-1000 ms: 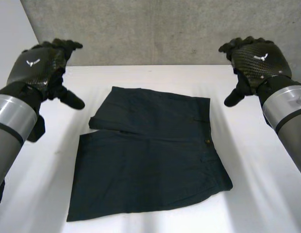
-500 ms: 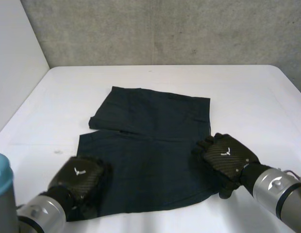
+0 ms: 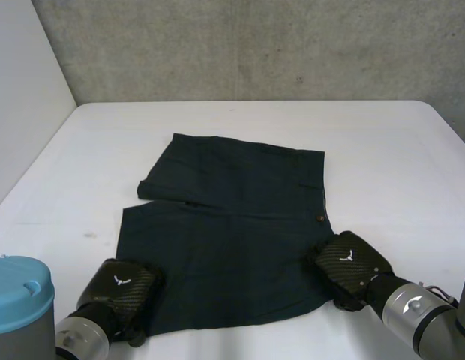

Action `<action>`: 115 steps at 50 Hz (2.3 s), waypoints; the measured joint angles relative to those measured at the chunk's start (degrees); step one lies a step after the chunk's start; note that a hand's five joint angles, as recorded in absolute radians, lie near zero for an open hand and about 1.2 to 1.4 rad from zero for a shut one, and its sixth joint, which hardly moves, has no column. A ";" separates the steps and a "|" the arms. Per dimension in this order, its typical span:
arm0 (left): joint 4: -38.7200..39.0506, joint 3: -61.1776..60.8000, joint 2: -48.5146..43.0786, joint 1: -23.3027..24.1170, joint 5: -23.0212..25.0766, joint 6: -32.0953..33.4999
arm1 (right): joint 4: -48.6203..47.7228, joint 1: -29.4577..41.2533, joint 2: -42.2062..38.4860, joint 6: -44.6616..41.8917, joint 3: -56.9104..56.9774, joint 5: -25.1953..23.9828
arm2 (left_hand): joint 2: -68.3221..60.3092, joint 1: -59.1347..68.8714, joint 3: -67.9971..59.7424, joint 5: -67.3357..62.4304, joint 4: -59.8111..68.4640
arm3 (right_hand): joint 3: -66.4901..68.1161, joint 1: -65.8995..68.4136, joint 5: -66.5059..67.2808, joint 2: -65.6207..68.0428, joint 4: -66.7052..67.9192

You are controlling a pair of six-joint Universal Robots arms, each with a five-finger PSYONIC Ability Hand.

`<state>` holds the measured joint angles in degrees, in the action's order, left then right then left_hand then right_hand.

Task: Fold the shorts.

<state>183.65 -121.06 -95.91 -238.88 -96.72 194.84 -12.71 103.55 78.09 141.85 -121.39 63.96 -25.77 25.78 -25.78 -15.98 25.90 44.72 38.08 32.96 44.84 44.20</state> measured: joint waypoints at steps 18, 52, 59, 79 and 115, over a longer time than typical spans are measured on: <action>0.04 -1.11 -0.13 0.00 0.07 0.07 | -0.89 0.08 -1.65 0.72 1.32 -0.82 | -4.01 4.43 -4.05 -4.11 4.10 | 23.12 15.01 22.73 21.18 23.77; 2.98 -1.14 -3.14 -0.61 -0.04 2.62 | 0.06 0.57 -2.07 12.81 5.30 1.16 | -13.62 12.13 -13.62 -13.05 13.43 | 23.33 16.68 23.25 21.18 23.98; 3.46 -1.12 -3.54 -0.92 -0.05 2.58 | 0.06 0.30 -2.07 12.75 5.30 1.18 | -14.70 13.58 -14.69 -13.93 14.40 | 23.33 16.68 23.25 21.18 23.98; 3.33 0.14 -1.12 -0.92 -3.23 2.64 | 0.34 0.18 -1.83 12.60 5.44 1.83 | -42.40 36.70 -41.91 -41.70 42.88 | 23.34 16.68 23.25 21.18 23.98; -27.45 12.59 26.20 -0.78 3.90 13.14 | 50.58 -3.32 17.41 -8.66 21.10 4.20 | -42.67 37.07 -41.95 -41.70 42.93 | 23.33 16.68 23.26 21.18 23.99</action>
<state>156.20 -108.47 -69.72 -239.66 -92.82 207.98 37.86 100.23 95.51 133.20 -100.29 68.16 -68.44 62.85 -67.73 -57.68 68.82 68.06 54.76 56.22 66.02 68.19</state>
